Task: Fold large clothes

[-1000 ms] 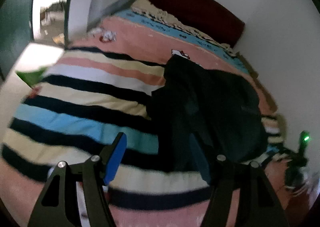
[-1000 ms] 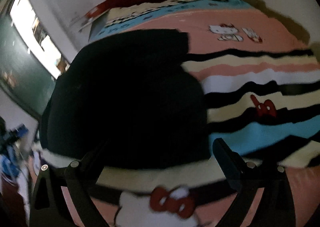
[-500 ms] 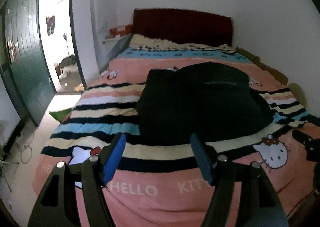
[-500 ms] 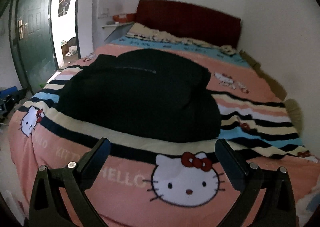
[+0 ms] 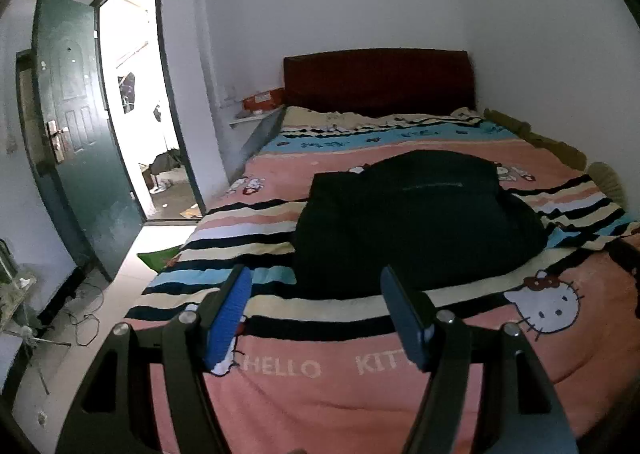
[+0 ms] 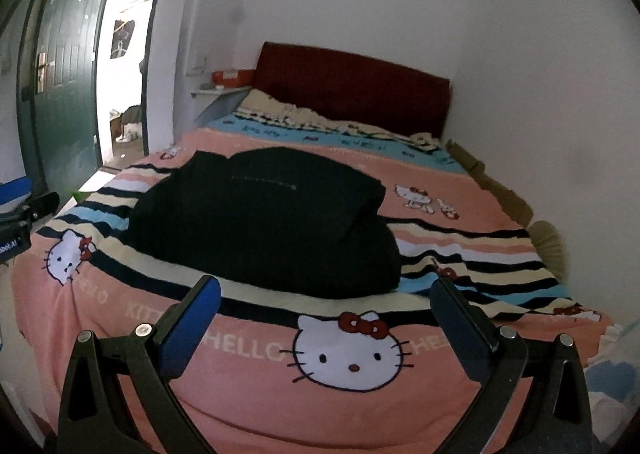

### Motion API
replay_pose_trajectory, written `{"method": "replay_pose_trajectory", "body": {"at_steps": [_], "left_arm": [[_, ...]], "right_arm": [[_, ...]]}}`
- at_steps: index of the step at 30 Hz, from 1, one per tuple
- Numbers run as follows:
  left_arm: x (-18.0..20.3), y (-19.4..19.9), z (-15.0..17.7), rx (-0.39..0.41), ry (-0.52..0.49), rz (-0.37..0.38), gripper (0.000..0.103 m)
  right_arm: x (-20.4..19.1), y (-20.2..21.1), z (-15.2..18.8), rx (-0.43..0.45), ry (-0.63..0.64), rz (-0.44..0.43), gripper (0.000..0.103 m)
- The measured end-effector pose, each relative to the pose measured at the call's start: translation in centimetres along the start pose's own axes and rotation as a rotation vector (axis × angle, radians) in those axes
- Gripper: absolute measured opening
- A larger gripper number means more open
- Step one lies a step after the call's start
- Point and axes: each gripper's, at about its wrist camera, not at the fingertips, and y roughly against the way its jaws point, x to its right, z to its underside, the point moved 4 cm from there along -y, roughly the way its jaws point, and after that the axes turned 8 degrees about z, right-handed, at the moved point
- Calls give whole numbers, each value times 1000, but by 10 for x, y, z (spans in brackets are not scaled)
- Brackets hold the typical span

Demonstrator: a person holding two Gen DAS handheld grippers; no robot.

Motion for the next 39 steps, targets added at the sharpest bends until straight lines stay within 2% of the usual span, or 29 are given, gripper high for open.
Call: {"method": "replay_pose_trajectory", "body": {"at_steps": [7,19,39], "left_arm": [[5,12,7,20,-7,-15,66],[21,3,21,-14,-38,29,66],[35,-52,59,-148,-49,62,66]], "right_arm": [[3,11,5,21,-8,12,102],[9,9,14,17,-17,27,102],[10,-52,50,-123,-51,25,102]]}}
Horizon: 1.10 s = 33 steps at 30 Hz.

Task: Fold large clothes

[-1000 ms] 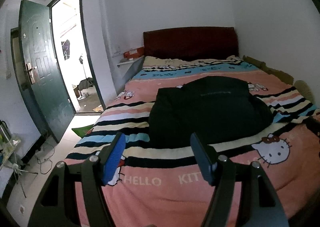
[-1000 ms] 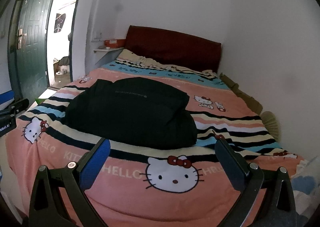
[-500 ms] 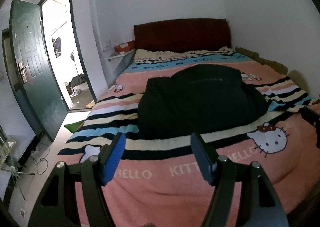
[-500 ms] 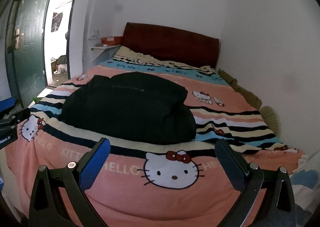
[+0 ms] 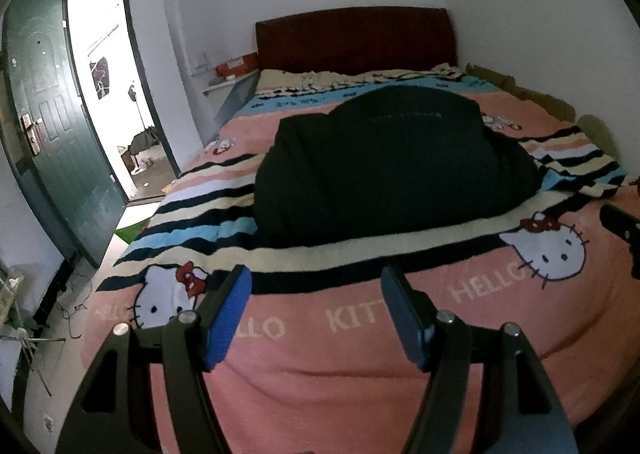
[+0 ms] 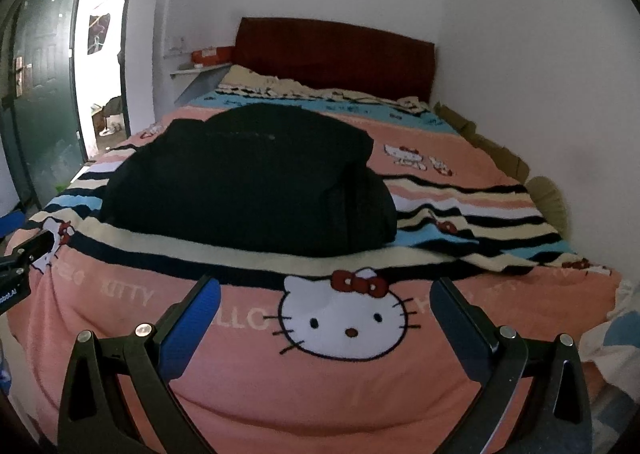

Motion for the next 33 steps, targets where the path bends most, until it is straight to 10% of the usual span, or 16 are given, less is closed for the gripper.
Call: {"method": "replay_pose_trajectory", "body": {"at_steps": [33], "left_arm": [[0,-32,17,-76,17,24,66]], "right_arm": [[10,-43,30,-105,-70,-4,102]]}}
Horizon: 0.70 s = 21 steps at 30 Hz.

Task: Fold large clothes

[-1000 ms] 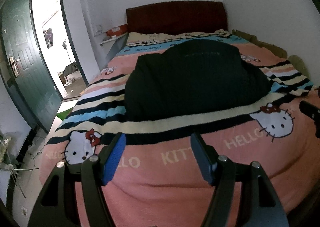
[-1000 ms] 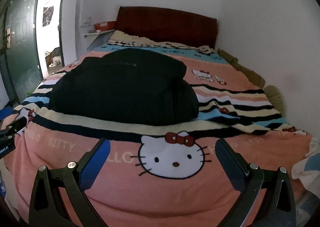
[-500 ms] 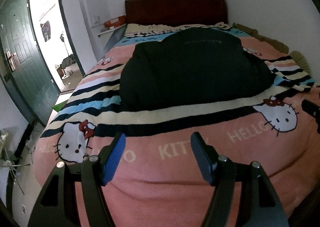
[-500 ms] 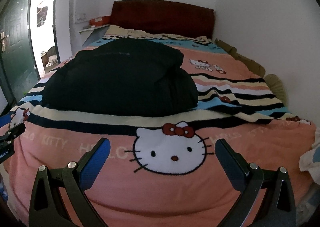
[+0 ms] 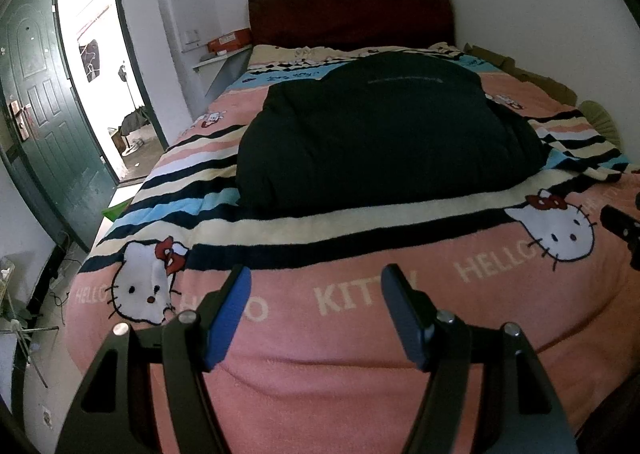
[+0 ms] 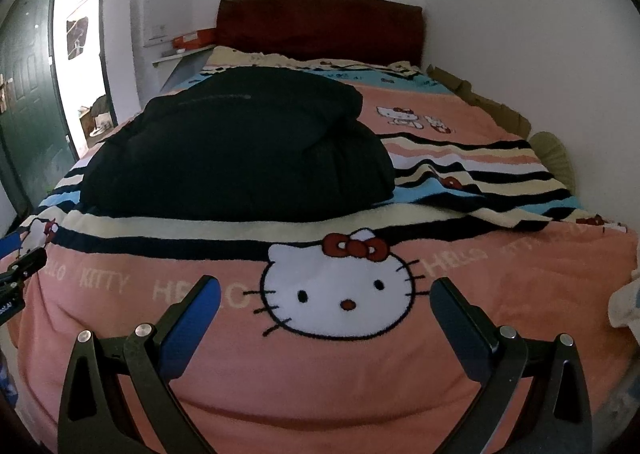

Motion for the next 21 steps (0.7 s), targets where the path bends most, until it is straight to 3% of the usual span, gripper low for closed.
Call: {"method": "replay_pose_trajectory", "body": {"at_steps": [21], "left_arm": [[2,0,8,-7,8,14,66]], "right_arm": [[13,-6,7,-15,-31,14,102]]}}
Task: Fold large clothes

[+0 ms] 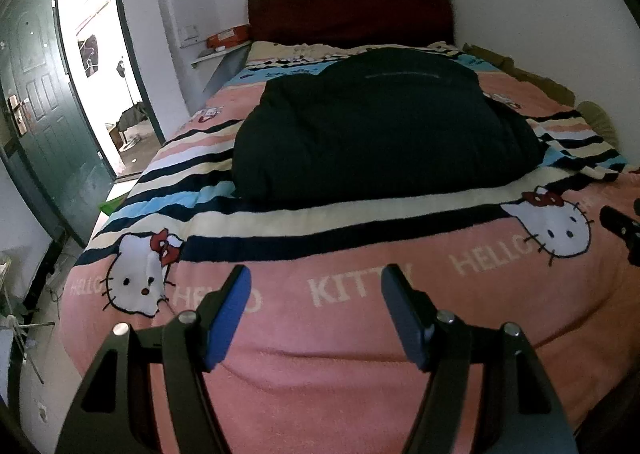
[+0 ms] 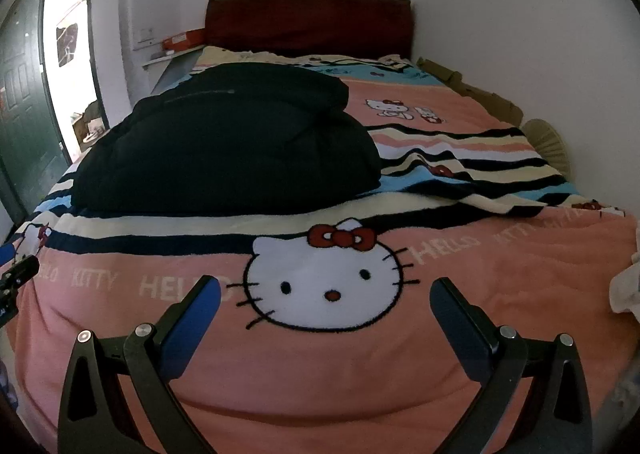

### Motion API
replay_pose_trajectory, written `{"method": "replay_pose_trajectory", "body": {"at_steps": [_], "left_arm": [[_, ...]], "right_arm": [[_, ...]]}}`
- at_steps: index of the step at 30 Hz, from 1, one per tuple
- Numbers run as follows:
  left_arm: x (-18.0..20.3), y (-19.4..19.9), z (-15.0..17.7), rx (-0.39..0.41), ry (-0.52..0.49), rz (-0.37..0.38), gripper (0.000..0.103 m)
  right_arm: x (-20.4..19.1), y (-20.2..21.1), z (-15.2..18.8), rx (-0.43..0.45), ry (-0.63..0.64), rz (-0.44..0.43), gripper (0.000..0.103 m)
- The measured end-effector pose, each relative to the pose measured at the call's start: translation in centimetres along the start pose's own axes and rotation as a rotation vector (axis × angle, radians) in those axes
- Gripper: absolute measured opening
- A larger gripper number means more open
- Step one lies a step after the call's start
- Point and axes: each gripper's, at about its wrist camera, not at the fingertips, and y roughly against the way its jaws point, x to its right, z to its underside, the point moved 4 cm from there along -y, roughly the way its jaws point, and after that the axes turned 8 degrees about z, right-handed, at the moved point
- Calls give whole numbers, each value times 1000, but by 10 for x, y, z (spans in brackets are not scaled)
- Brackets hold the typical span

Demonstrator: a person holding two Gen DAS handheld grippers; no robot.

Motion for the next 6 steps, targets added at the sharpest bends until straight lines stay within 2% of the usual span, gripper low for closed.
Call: {"method": "replay_pose_trajectory", "body": {"at_steps": [6], "left_arm": [[1,0,1,-7,2,8,66]], "right_arm": [[1,0,0,-1,1,0,102]]}}
